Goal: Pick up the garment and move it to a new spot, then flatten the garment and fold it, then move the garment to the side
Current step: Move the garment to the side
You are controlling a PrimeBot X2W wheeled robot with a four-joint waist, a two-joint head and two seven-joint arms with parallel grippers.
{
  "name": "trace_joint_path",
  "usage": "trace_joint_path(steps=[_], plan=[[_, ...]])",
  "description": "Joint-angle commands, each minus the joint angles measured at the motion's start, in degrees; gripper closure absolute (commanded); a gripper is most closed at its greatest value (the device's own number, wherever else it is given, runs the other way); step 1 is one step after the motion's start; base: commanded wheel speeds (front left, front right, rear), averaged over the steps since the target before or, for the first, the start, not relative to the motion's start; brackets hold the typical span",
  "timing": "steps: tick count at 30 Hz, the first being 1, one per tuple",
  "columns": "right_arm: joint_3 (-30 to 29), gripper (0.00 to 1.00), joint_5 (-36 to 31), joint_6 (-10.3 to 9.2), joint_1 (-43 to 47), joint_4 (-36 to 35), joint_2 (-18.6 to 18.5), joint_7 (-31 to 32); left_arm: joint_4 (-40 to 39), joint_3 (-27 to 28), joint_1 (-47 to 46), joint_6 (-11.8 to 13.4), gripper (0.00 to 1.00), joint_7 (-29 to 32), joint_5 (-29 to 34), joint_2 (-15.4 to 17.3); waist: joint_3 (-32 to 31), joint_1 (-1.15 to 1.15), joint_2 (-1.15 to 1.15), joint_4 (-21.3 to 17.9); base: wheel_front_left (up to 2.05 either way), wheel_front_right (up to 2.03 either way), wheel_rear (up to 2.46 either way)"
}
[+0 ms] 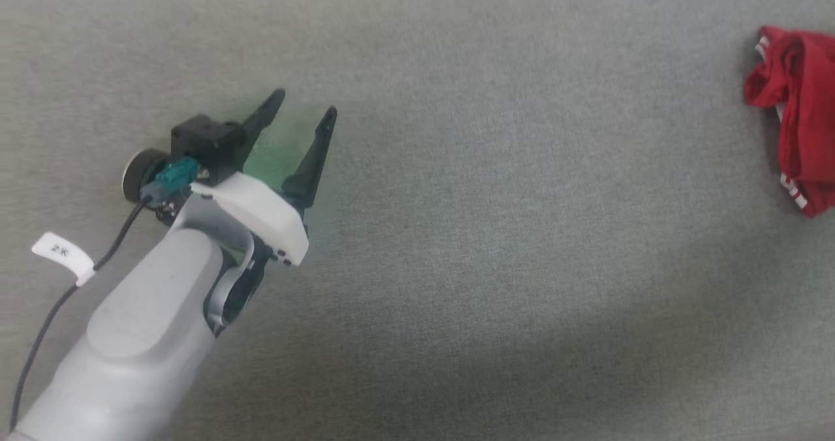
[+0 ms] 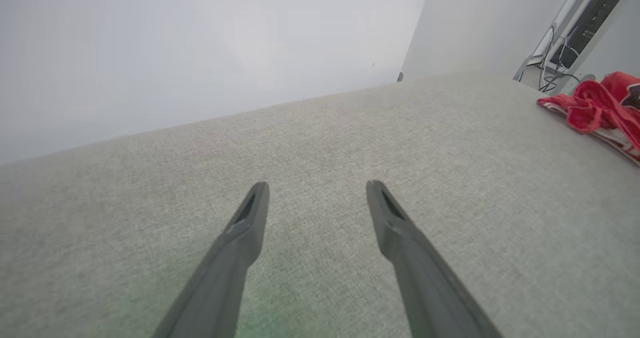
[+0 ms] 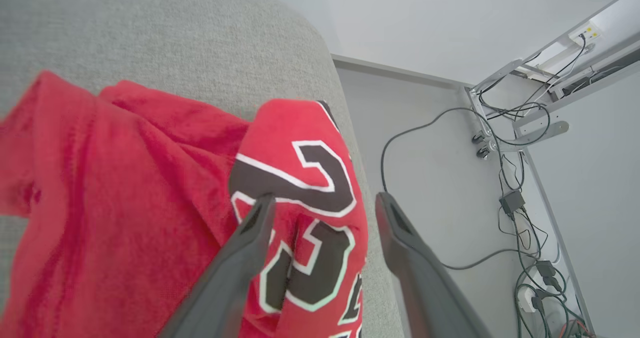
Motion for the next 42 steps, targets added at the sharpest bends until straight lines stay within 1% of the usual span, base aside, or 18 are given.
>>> trace_joint_path(steps=[1, 6, 11, 16, 21, 24, 28, 32, 34, 35, 38, 42], plan=[[0.5, 0.0, -0.3, -0.12, 0.0, 0.1, 0.1, -0.5, 0.1, 0.4, 1.1, 0.0, 0.0, -0.7, -0.4, 0.3, -2.3, 0.0, 0.0, 1.1, 0.0, 0.0, 0.0], [1.7, 0.0, 1.4, -0.12, 1.9, -0.2, 0.8, -2.2, 0.2, 1.4, 4.5, 0.3, 0.0, -1.7, -1.6, 1.0, -6.9, 0.0, 0.0, 3.0, 0.0, 0.0, 0.0], [2.9, 0.0, 3.8, -0.12, 4.6, -1.5, 2.0, -4.6, -0.5, 2.6, 8.9, 1.2, 0.0, -2.2, -2.4, 2.3, -11.7, 0.0, 0.0, 5.1, 0.0, 0.0, 0.0], [4.6, 0.0, 7.7, -0.12, 8.9, -5.4, 3.5, -8.4, -1.7, 4.2, 14.2, 2.2, 0.0, -2.7, -3.4, 4.1, -16.2, 0.0, 0.0, 7.1, 0.0, 0.0, 0.0], [6.4, 0.0, 10.8, -0.12, 14.1, -9.6, 4.6, -12.0, -3.9, 7.1, 20.2, 3.7, 0.0, -3.0, -4.4, 6.1, -20.4, 0.0, 0.0, 8.3, 0.0, 0.0, 0.0], [6.4, 0.0, 11.9, -0.12, 16.9, -12.0, 5.6, -13.5, -5.8, 9.3, 24.3, 4.6, 0.0, -3.2, -4.6, 6.9, -22.7, 0.0, 0.0, 8.8, 0.0, 0.0, 0.0], [5.3, 0.0, 12.6, -0.12, 21.4, -15.3, 6.4, -14.4, -10.0, 13.5, 29.1, 5.7, 0.0, -3.1, -2.2, 7.2, -24.8, 0.0, 0.0, 9.4, 0.0, 0.0, 0.0], [1.2, 0.0, 10.5, -0.12, 26.3, -21.3, 7.3, -14.5, -13.1, 18.1, 34.2, 6.2, 0.0, -3.1, 0.0, 6.0, -26.0, 0.0, 0.0, 9.8, 0.0, 0.0, 0.0], [-1.9, 0.0, 8.6, -0.12, 29.8, -24.5, 8.1, -14.5, -14.2, 19.7, 35.9, 5.9, 0.0, -3.1, 1.9, 5.7, -26.4, 0.0, 0.0, 10.0, 0.0, 0.0, 0.0], [-1.9, 0.0, 8.6, -0.12, 29.8, -24.5, 8.1, -14.5, -14.2, 19.7, 35.9, 5.9, 0.0, -3.1, 1.9, 5.7, -26.4, 0.0, 0.0, 10.0, 0.0, 0.0, 0.0], [-6.3, 0.0, 5.2, -0.12, 34.6, -29.5, 9.7, -14.5, -14.9, 21.9, 38.6, 5.4, 0.0, -3.1, 3.9, 5.1, -26.9, 0.0, 0.0, 10.2, 0.0, 0.0, 0.0], [-11.6, 0.0, 1.1, -0.12, 41.2, -36.0, 12.9, -14.5, -15.8, 25.2, 41.4, 4.3, 0.0, -3.1, 6.3, 3.8, -27.5, 0.0, 0.0, 10.4, 0.0, 0.0, 0.0]])
